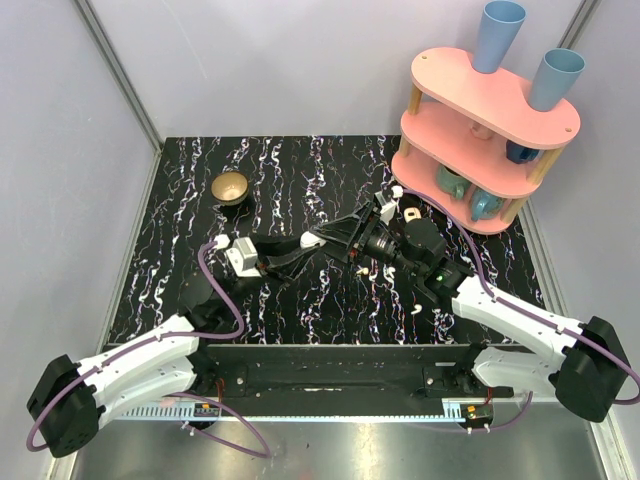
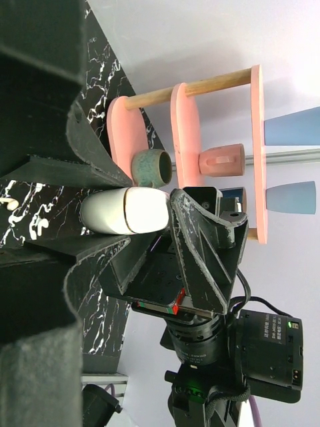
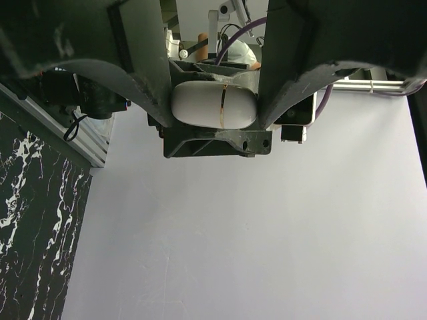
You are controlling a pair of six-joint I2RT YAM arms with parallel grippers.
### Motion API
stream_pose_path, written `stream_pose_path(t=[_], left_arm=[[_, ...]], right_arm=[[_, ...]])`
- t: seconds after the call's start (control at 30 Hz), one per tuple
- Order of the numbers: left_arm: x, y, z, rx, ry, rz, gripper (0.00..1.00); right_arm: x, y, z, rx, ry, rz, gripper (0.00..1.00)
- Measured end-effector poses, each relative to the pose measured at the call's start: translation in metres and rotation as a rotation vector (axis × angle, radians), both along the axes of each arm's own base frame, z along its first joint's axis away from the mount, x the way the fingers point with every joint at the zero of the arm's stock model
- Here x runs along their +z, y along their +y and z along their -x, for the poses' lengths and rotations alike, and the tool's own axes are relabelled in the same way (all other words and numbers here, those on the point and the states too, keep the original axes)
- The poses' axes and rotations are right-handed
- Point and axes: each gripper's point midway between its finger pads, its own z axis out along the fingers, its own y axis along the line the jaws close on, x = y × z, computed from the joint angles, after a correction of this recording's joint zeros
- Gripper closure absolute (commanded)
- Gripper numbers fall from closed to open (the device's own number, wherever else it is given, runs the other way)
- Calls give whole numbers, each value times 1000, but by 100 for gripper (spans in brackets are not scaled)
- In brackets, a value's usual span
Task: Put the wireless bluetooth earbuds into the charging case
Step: Pass from the left arm to the right, then pass from the right arm to the left
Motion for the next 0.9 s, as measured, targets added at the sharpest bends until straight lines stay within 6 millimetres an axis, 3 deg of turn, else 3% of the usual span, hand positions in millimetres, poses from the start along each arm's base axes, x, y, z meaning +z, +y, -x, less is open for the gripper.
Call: stream_pose_path(t=[0.27, 0.43, 0.47, 0.9], left_arm=[[-4, -4, -3, -5, 42, -27, 52], [-8, -5, -5, -4, 64, -40, 52], [-8, -5, -5, -5, 63, -39, 48], [-8, -9, -7, -16, 87, -29, 49]], right_arm=[[3, 0, 1, 7, -15, -7, 86], [2, 0, 2, 9, -25, -2, 87], [2, 0, 2, 10, -27, -2, 87], [2, 0, 2, 11, -35, 3, 87]])
